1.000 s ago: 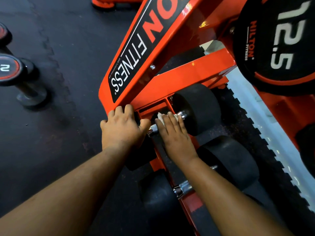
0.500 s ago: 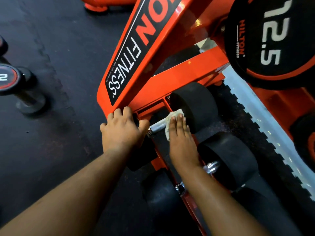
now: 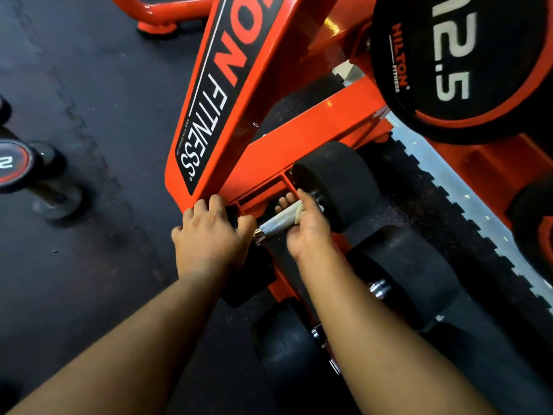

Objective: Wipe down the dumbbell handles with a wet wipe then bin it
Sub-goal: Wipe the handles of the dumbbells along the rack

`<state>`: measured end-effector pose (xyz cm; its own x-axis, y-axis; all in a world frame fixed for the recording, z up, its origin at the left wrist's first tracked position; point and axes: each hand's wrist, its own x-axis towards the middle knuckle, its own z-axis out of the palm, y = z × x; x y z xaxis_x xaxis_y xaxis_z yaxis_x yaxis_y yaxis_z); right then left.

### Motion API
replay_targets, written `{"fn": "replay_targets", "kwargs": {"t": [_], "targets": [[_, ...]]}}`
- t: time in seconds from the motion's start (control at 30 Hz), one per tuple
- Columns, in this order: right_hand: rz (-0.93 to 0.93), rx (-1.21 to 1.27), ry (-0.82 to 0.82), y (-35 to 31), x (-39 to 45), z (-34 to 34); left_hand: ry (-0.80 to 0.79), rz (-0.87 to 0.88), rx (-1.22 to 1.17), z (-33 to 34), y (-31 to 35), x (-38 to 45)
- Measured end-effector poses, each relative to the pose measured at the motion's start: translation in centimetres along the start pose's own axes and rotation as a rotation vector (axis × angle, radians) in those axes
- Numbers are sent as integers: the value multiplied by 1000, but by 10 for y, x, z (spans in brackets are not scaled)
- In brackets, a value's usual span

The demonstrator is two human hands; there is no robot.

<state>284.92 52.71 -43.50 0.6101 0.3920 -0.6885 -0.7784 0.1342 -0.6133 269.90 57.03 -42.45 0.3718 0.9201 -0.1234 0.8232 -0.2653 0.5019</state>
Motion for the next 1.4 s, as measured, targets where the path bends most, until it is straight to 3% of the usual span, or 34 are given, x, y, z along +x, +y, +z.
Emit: {"fn": "replay_targets", "kwargs": {"t": [0.3,0.4,0.47,0.67,0.97,1.13,1.27,1.4], "targets": [[27,-213,-39,11,-18,-59,-15,-9,-8,0,-1,-1],[82,-410,90,19,-16,-79,-9,-5,-15,-2,0,-1],[63,-351,124,19,-13,-72,-10,-2,-16,-2,0,-1],[-102,-25,5,8,-3,-18,-15,0,-12,-2,-1,-2],[29,-11,38,-5,-1,-9,-6,5,-8,-1,-1,-1],[27,-141,119,-8,-1,8,-4,6,-7,-2,0,0],[16,-108,16,3,-1,0,1,15,-16,-2,-1,-1],[81,-331,-106,32,-22,-25,-5,15,-5,-1,-1,-1]]}}
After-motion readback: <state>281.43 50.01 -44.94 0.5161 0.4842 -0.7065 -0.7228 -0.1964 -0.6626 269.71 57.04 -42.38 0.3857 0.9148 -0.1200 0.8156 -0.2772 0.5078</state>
